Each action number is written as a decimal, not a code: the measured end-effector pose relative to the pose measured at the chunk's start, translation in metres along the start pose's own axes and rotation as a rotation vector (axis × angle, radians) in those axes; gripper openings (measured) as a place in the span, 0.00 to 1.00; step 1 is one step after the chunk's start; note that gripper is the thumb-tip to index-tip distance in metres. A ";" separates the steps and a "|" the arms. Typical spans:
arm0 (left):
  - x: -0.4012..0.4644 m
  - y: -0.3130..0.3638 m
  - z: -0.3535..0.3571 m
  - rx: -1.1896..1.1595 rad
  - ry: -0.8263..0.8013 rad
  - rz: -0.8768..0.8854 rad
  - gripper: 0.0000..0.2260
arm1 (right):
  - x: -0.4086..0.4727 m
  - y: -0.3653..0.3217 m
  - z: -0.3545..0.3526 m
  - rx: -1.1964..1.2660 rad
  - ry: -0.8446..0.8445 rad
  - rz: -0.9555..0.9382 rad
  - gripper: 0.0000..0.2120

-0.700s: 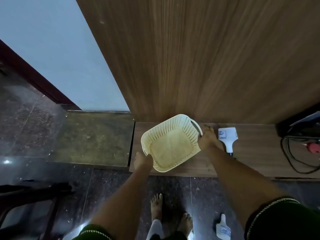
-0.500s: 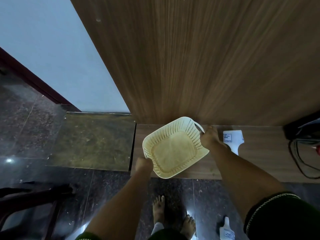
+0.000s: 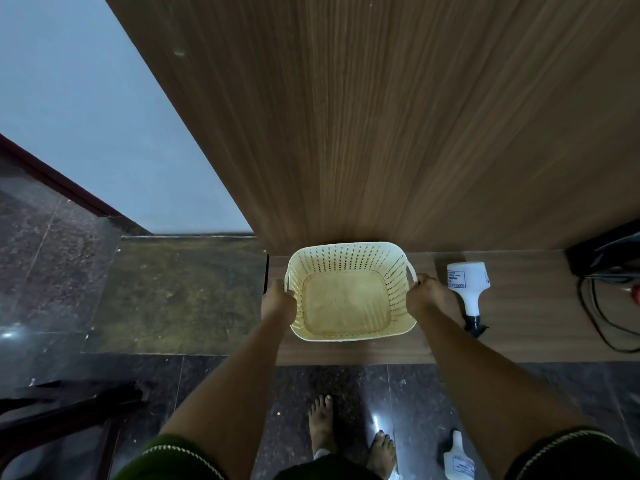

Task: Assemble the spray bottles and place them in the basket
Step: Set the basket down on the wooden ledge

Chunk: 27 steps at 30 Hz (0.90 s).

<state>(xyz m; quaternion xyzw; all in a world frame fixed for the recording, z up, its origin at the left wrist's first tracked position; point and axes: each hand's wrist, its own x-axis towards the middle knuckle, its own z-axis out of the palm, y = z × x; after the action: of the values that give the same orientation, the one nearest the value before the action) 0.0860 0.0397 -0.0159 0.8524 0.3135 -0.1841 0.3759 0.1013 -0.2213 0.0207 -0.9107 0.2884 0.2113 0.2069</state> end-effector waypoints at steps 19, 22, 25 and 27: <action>0.014 -0.003 0.001 0.092 -0.089 0.034 0.17 | 0.009 0.012 0.031 0.202 0.014 0.026 0.19; 0.011 -0.003 0.000 0.143 -0.067 0.066 0.17 | 0.009 0.015 0.034 0.186 -0.014 -0.016 0.23; 0.001 0.000 -0.002 0.263 -0.002 0.117 0.20 | 0.006 0.019 0.029 0.212 -0.011 -0.018 0.26; -0.010 0.008 -0.004 0.348 0.077 0.166 0.22 | 0.000 0.025 0.020 0.226 0.055 -0.007 0.24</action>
<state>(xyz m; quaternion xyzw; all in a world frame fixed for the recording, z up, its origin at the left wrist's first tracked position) 0.0845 0.0346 -0.0037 0.9339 0.2195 -0.1712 0.2245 0.0809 -0.2305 -0.0022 -0.8881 0.3129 0.1515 0.3008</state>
